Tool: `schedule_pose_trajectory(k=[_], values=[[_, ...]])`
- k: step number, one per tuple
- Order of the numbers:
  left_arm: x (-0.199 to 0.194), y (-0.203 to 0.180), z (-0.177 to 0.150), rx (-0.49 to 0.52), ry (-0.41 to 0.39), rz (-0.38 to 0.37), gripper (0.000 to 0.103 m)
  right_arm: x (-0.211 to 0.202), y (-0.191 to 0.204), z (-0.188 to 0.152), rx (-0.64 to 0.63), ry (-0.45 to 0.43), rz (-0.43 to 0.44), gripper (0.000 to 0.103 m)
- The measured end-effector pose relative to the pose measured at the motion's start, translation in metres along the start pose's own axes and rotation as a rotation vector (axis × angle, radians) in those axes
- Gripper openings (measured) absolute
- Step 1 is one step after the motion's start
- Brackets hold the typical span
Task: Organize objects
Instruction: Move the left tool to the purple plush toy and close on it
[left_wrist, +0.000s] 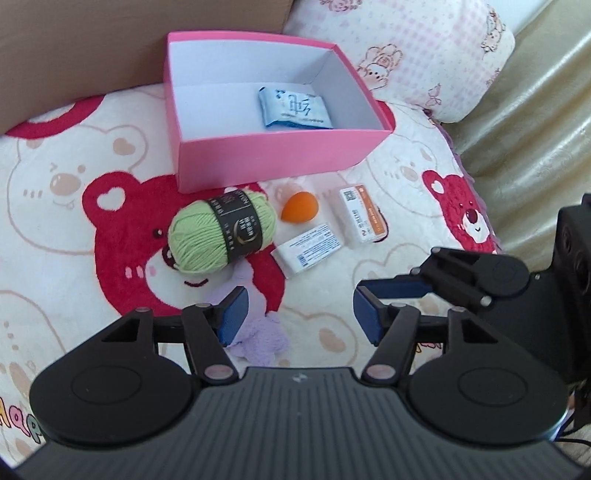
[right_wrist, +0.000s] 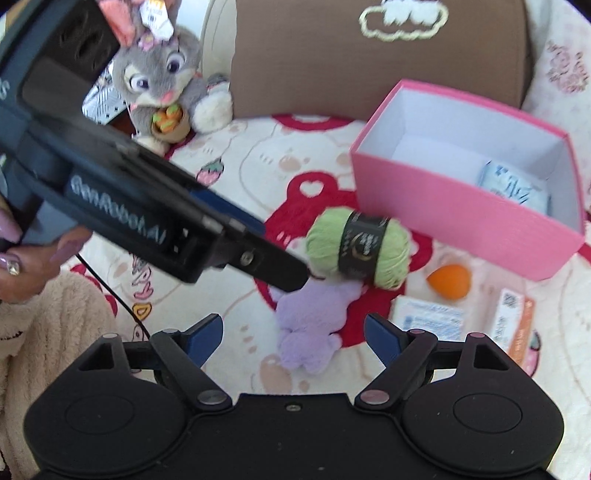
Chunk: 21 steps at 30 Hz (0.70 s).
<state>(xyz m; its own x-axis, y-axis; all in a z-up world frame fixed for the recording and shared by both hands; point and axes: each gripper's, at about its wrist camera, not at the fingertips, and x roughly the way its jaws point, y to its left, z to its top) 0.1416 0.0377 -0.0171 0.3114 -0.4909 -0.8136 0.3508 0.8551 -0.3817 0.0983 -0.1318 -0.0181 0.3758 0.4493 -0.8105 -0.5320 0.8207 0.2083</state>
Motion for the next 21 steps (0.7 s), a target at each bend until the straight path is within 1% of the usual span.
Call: schedule_pose_trajectory(k=[2,5,10,12,16,21], values=[[0.005,0.005,-0.002,-0.012,0.013,0.002,0.063,0.008,0.003,-0.001,0.000,0.019,0.015,0.087],[0.015,0.011,-0.005,-0.039,0.034,0.022,0.063,0.018,0.007,-0.002,-0.020,0.051,0.009,0.087],[0.029,0.026,-0.014,-0.114,0.063,-0.005,0.064,0.033,0.013,-0.003,-0.086,0.082,-0.013,0.087],[0.036,0.032,-0.016,-0.153,0.077,0.020,0.064,0.037,0.012,-0.005,-0.098,0.094,-0.009,0.087],[0.051,0.043,-0.022,-0.210,0.115,0.027,0.064,0.048,0.013,-0.005,-0.123,0.111,-0.013,0.087],[0.071,0.057,-0.025,-0.248,0.153,0.052,0.064,0.067,0.011,-0.004,-0.088,0.136,0.004,0.087]])
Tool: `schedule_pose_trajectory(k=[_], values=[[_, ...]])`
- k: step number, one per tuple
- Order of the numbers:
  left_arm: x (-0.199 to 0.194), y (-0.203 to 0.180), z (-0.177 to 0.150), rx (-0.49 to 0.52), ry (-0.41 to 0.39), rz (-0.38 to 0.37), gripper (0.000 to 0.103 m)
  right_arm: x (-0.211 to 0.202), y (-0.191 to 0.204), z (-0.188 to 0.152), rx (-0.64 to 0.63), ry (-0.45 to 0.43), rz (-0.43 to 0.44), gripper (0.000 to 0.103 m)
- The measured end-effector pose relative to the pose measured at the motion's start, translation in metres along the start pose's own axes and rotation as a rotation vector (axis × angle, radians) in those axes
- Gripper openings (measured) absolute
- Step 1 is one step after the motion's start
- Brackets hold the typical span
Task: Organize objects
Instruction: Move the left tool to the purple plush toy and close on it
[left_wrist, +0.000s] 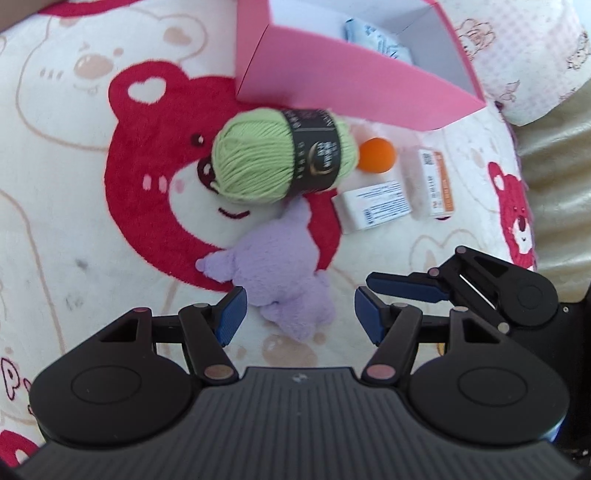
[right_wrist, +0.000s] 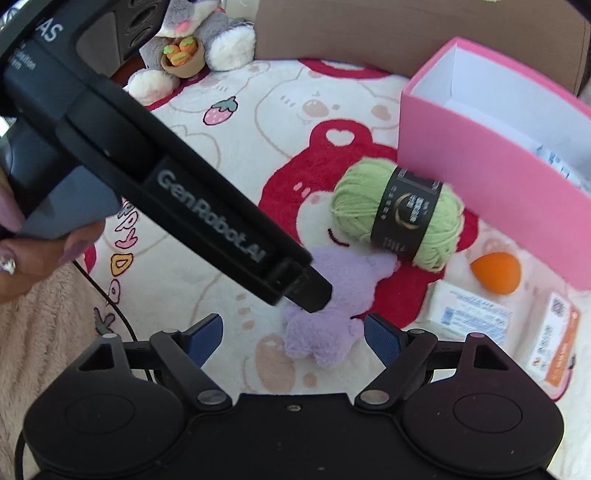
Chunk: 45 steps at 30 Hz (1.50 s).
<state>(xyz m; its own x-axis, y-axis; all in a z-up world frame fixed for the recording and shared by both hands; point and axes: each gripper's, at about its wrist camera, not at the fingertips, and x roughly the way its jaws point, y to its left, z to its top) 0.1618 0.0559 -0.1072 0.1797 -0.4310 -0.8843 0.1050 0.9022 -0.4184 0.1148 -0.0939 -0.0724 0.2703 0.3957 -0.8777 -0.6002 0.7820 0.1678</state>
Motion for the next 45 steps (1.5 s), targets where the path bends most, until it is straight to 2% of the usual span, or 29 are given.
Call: schedule_pose_trajectory(k=[5,9,12,17,22,24,26,28,35,41,45], values=[[0.016,0.011,0.001,-0.039,0.029,0.027,0.064,0.016,-0.003,-0.001,0.013,0.009,-0.002,0.087],[0.024,0.015,0.006,-0.046,0.024,0.051,0.064,0.034,-0.013,-0.010,0.104,-0.007,0.025,0.087],[0.031,0.021,0.009,-0.079,0.026,0.048,0.062,0.044,-0.014,-0.012,0.112,0.006,-0.010,0.087],[0.047,0.026,0.005,-0.127,0.036,0.064,0.061,0.050,-0.015,-0.017,0.118,-0.010,-0.021,0.087],[0.058,0.024,-0.001,-0.179,0.018,0.031,0.057,0.057,-0.012,-0.024,0.100,-0.015,-0.065,0.085],[0.058,0.022,-0.003,-0.185,0.000,0.025,0.047,0.060,-0.007,-0.026,0.057,-0.024,-0.111,0.076],[0.059,0.022,-0.004,-0.194,-0.001,0.007,0.042,0.061,-0.004,-0.028,0.035,-0.028,-0.142,0.069],[0.060,0.022,-0.005,-0.181,0.000,-0.007,0.040,0.059,-0.007,-0.029,0.075,-0.034,-0.152,0.063],[0.058,0.023,-0.007,-0.177,-0.025,-0.005,0.036,0.057,-0.016,-0.030,0.153,-0.043,-0.110,0.060],[0.063,0.031,-0.008,-0.249,-0.018,-0.051,0.036,0.058,-0.024,-0.030,0.219,-0.047,-0.078,0.060],[0.059,0.025,-0.014,-0.230,-0.032,-0.045,0.034,0.056,-0.019,-0.031,0.205,-0.055,-0.090,0.056]])
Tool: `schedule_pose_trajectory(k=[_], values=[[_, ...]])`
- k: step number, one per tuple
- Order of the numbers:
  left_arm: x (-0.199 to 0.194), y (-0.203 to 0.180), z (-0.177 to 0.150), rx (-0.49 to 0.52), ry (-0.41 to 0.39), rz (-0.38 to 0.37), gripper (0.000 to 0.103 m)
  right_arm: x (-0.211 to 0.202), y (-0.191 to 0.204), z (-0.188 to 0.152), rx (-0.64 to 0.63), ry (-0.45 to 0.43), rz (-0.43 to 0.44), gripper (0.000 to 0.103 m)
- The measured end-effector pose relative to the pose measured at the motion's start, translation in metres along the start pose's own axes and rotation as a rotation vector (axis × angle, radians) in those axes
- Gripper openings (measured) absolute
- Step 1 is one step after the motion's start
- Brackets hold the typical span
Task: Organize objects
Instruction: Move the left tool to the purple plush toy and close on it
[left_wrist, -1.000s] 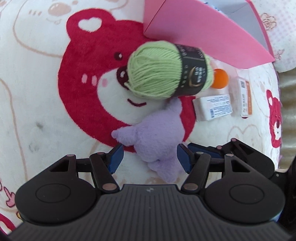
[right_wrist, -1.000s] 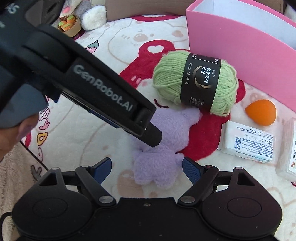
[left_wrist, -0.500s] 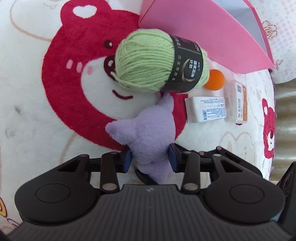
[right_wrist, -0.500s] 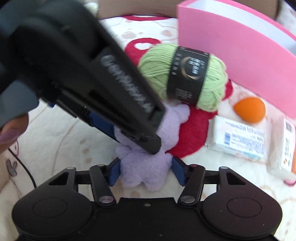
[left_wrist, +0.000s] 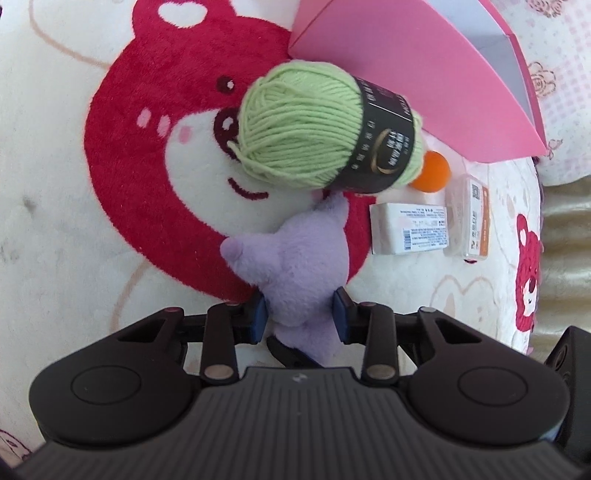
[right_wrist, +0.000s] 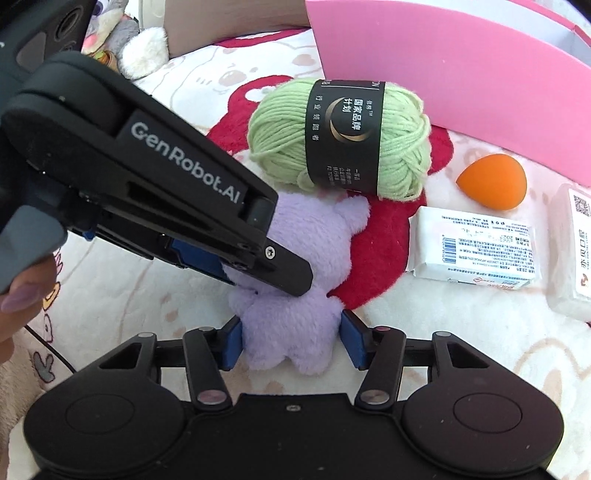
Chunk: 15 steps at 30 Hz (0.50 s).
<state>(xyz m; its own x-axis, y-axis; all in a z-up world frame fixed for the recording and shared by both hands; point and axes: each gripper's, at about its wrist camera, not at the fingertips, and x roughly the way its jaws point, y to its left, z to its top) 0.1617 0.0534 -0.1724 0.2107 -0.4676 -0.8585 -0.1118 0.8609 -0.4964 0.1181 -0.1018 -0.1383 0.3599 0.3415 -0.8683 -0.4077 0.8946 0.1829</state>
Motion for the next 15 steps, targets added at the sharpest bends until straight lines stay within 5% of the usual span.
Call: schedule_pose_trajectory(k=[6,15], values=[[-0.007,-0.006,-0.008,0.037,-0.038,0.019,0.034,-0.019,0.033,-0.007,-0.175,-0.078,-0.061,0.050],[-0.015,-0.017,-0.016,0.107,-0.074,-0.011,0.028,-0.015,0.016,0.000,-0.066,-0.042,-0.035,0.048]])
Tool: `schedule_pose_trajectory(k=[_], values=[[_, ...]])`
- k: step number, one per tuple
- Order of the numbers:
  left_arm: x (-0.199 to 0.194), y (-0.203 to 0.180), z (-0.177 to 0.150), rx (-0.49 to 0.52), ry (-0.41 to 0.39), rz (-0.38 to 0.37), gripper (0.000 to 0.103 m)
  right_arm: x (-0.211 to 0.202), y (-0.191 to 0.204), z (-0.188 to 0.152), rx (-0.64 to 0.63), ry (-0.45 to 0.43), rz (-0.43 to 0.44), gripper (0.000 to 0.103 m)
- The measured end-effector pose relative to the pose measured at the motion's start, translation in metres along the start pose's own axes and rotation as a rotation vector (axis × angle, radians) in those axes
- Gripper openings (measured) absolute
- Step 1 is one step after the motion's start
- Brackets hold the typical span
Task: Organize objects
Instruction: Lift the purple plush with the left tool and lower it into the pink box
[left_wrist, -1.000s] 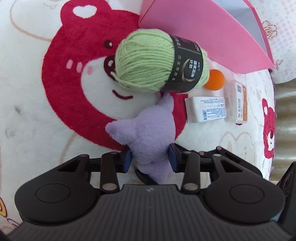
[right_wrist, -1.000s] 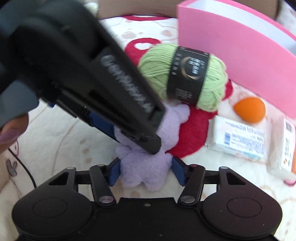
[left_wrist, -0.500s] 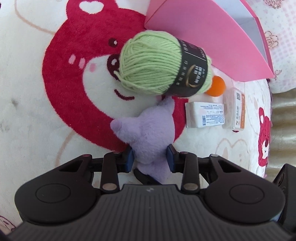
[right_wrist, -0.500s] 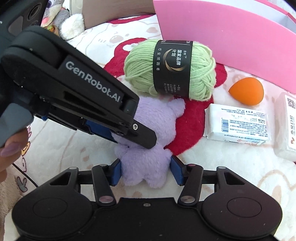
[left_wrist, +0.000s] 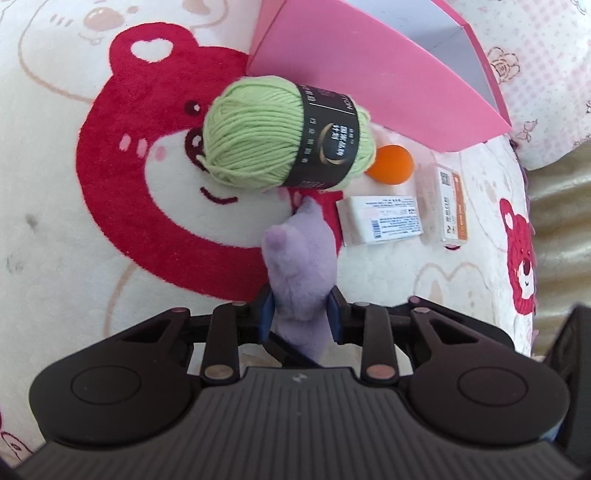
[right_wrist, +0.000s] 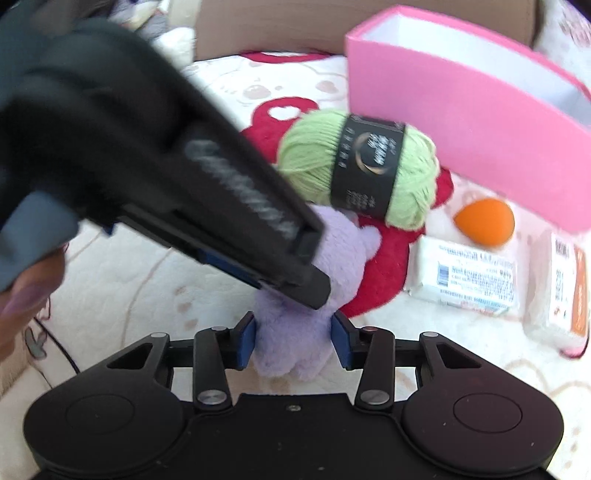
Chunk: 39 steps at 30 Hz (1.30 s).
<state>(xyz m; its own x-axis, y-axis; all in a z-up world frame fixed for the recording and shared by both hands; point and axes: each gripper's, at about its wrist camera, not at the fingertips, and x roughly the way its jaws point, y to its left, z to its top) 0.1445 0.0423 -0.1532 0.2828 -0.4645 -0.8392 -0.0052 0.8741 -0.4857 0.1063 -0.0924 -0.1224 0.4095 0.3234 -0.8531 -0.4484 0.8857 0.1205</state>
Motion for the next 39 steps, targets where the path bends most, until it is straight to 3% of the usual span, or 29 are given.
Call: schedule_pose_trajectory(k=[7,11,15,17,18,21,33,39], values=[[0.009,0.008,0.004,-0.047,0.033,0.040,0.029,0.017,-0.020,0.003,0.119,0.062,0.080,0.058],[0.009,0.024,0.005,-0.123,0.067,0.075,0.044,0.017,-0.022,0.007,0.148,0.068,0.129,0.069],[0.005,0.031,0.006,-0.133,0.085,0.062,0.045,0.017,-0.021,0.001,0.182,0.061,0.168,0.078],[0.004,0.029,0.006,-0.115,0.072,0.063,0.041,0.013,-0.027,-0.014,0.198,0.041,0.172,0.074],[0.003,0.027,0.006,-0.102,0.062,0.060,0.033,0.014,-0.026,-0.015,0.191,0.034,0.167,0.061],[0.002,0.017,0.006,-0.045,0.046,0.083,0.031,0.009,-0.026,-0.016,0.157,0.015,0.149,0.056],[0.000,0.004,-0.002,-0.020,0.066,0.062,0.030,-0.005,-0.019,-0.018,0.073,0.012,0.079,0.055],[-0.014,-0.007,-0.005,0.024,0.022,0.042,0.031,-0.020,-0.025,-0.017,0.105,-0.015,0.082,0.055]])
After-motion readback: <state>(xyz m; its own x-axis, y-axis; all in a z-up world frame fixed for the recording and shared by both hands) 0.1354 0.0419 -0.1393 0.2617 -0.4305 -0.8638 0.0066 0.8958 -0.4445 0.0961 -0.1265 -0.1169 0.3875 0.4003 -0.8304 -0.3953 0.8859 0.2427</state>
